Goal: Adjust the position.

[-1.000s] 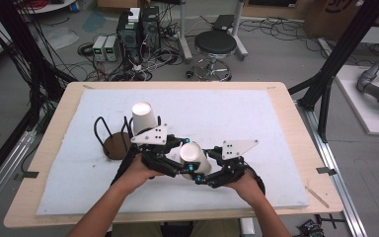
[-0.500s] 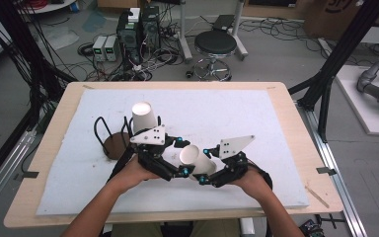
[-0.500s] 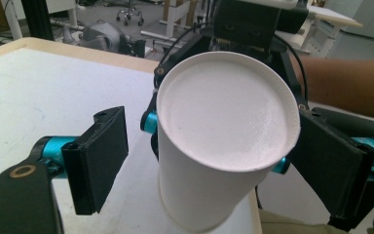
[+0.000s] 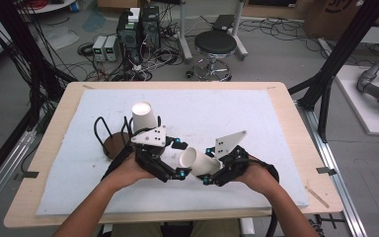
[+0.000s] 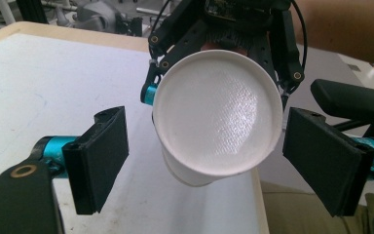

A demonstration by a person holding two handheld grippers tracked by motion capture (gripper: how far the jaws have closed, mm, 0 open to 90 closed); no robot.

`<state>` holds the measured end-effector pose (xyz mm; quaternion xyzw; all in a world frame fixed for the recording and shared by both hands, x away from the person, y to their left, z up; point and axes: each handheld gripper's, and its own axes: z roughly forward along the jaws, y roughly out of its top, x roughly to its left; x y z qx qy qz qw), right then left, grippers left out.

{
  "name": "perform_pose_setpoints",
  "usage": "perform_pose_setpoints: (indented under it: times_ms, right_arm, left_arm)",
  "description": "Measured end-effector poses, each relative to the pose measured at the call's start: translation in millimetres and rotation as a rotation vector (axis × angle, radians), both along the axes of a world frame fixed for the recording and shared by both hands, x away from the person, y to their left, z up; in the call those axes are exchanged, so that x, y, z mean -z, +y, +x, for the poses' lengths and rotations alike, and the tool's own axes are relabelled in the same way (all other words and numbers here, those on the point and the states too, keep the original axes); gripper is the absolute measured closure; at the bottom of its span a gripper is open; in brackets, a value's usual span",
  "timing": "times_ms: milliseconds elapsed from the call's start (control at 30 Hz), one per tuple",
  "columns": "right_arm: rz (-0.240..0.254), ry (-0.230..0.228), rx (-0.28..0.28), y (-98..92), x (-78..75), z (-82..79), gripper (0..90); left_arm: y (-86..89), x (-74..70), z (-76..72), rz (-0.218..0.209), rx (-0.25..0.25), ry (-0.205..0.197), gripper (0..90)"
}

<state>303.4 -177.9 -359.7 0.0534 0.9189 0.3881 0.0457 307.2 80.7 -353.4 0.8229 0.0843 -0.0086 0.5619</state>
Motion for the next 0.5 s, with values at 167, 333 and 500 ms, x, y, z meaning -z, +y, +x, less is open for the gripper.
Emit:
perform_pose_setpoints:
  times_ms: [167,333,500]
  right_arm:
    - [-0.069,-0.016,-0.019,6.8,-3.9,0.6,34.1]
    - [-0.127,-0.023,-0.029,13.4,-6.7,0.3,34.1]
    - [-0.174,-0.018,-0.052,19.1,-7.8,0.0,33.8]
  left_arm:
    - [-2.8,2.0,0.3,0.036,0.008,0.002,17.6]
    - [-7.4,3.4,0.3,0.086,0.034,-0.008,19.4]
    - [-11.6,4.2,0.1,0.110,0.049,-0.015,21.6]
